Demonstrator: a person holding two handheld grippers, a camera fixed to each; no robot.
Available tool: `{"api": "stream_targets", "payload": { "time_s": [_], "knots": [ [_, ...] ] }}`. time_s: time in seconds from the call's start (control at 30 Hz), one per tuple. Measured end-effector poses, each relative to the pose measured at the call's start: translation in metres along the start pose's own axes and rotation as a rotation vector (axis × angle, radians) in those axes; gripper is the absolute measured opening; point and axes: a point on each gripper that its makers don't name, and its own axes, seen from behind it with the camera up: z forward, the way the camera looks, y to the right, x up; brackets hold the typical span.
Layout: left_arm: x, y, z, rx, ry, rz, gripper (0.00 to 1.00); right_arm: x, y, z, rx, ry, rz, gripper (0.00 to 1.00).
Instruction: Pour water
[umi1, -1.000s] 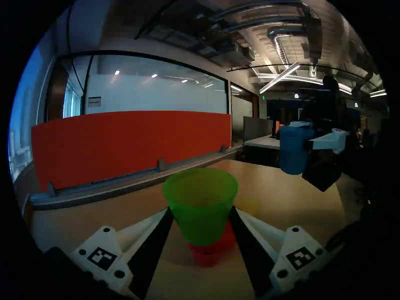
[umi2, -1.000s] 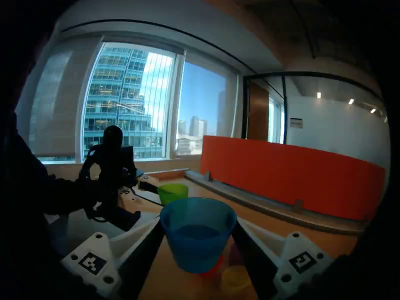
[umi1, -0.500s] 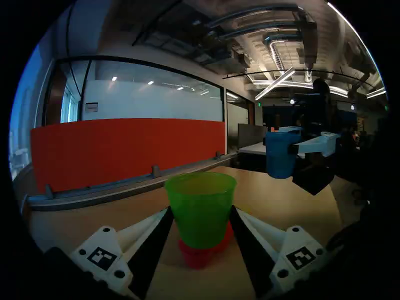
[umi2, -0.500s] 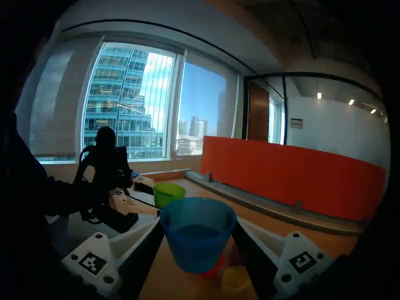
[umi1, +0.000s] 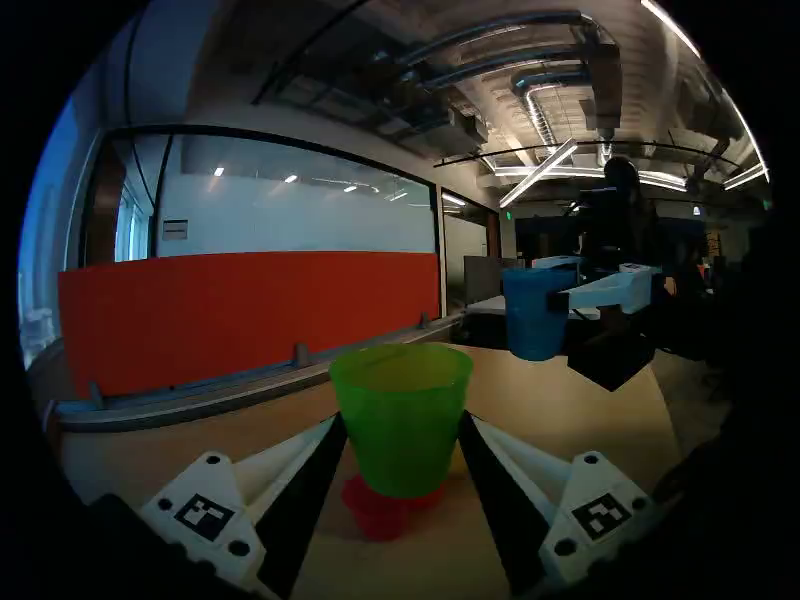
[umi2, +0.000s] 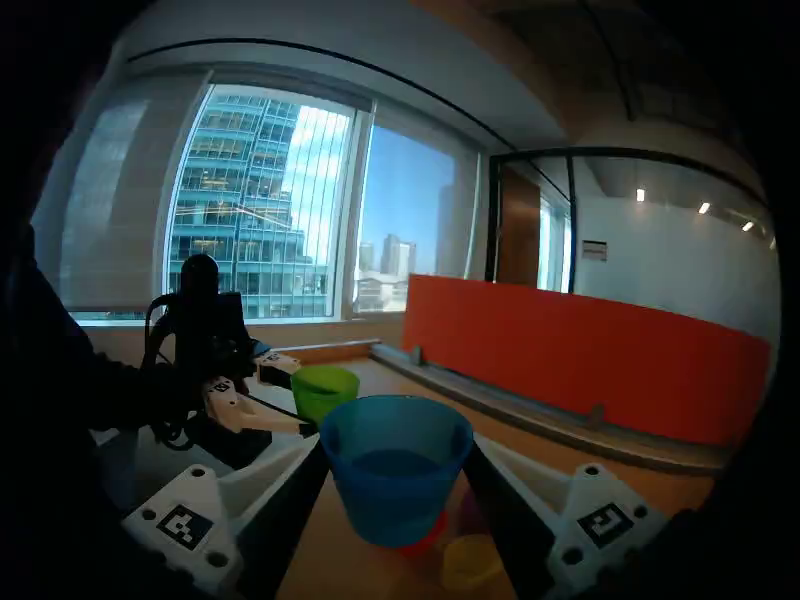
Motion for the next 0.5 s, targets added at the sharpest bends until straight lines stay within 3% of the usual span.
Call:
{"api": "stream_targets", "payload": {
  "time_s": [0.5],
  "knots": [
    [-0.0003, 0.0088, -0.0039, -0.012, -0.004, 0.010, 0.80, 0.0071, -0.0021, -0.0017, 0.012, 0.006, -0.024, 0.91]
  ]
}}
